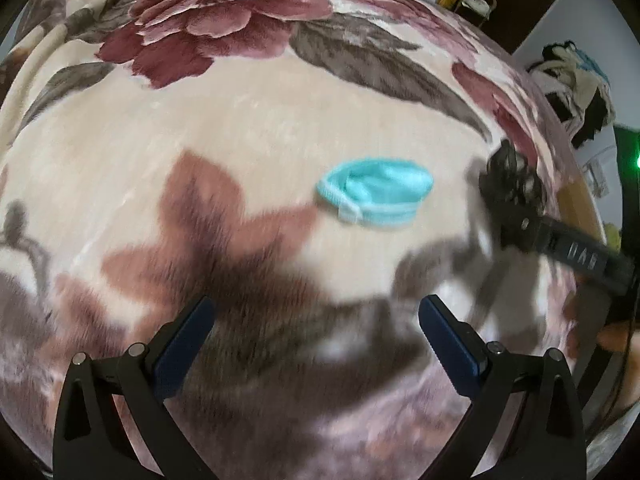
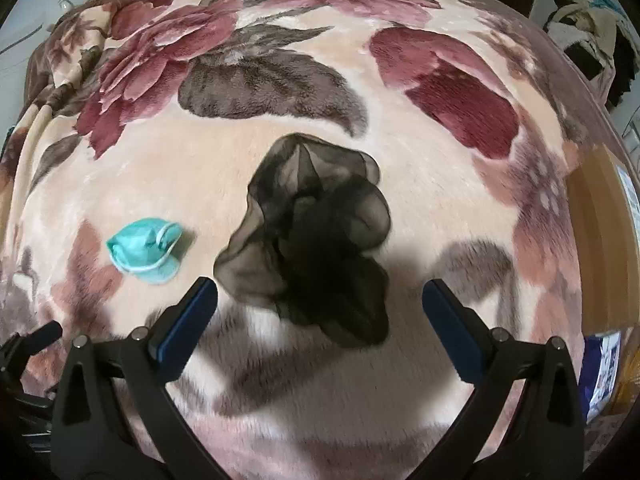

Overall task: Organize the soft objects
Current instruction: 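Grasp the teal face mask with the left tool while the right tool grasps the black scrunchie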

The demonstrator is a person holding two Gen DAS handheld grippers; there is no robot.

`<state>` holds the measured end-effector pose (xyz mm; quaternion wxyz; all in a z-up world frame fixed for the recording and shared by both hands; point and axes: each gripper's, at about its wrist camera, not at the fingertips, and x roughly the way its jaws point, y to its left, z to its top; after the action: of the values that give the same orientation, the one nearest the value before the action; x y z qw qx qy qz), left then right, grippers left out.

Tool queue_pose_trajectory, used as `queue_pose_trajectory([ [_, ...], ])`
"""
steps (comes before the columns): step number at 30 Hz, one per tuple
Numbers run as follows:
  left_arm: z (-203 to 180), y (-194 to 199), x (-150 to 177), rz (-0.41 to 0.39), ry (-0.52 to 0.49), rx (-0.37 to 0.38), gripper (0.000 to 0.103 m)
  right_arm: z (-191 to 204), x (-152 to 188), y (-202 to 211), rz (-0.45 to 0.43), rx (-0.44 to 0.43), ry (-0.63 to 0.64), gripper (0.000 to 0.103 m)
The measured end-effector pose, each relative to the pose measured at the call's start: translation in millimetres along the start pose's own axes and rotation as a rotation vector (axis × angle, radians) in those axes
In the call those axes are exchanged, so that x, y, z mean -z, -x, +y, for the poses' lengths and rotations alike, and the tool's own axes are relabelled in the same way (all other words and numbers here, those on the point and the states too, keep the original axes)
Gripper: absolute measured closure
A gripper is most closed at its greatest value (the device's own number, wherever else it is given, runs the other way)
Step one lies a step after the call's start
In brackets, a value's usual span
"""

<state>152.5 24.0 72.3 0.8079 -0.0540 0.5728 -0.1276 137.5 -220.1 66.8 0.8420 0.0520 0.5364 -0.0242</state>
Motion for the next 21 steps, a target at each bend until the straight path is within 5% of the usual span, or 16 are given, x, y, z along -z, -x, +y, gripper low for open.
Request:
queue_pose_trajectory([
  [2,-0.6,-4.0,-10.5,-0.004,0.015,0.009,0.001,2.9,-4.0,-5.1,-0.006,-0.009,0.015,0.002],
  [4,-5.4,-6.7,-19.8,-0.014,0.003,0.013,0.001,3.8,-6.6,-10.4,-0.006,-0.032,0.025,0.021],
  [6,-13.0,-9.9,-27.0,-0.022,-0.035,0.011,0.001,3.9,-6.5,-16.3,0.022,-0.023,0.028,0.074],
  [9,-26.9,-16.3,-35.2,-0.024,-0.119,0.001,0.001,2.8,1.0,-8.0,-0.012,-0.057,0.035,0.084],
  [17,-68.5,-50.4,-48.9,0.009,-0.398,-0.053,0.001,-17.0,32.8,26.7,-0.057,-0.124,0.003,0.084],
  [21,-76.0,-60.1,-43.3,0.031,-0.470,-0.029,0.018,-27.0,40.0,34.2,-0.067,-0.135,-0.022,0.084],
])
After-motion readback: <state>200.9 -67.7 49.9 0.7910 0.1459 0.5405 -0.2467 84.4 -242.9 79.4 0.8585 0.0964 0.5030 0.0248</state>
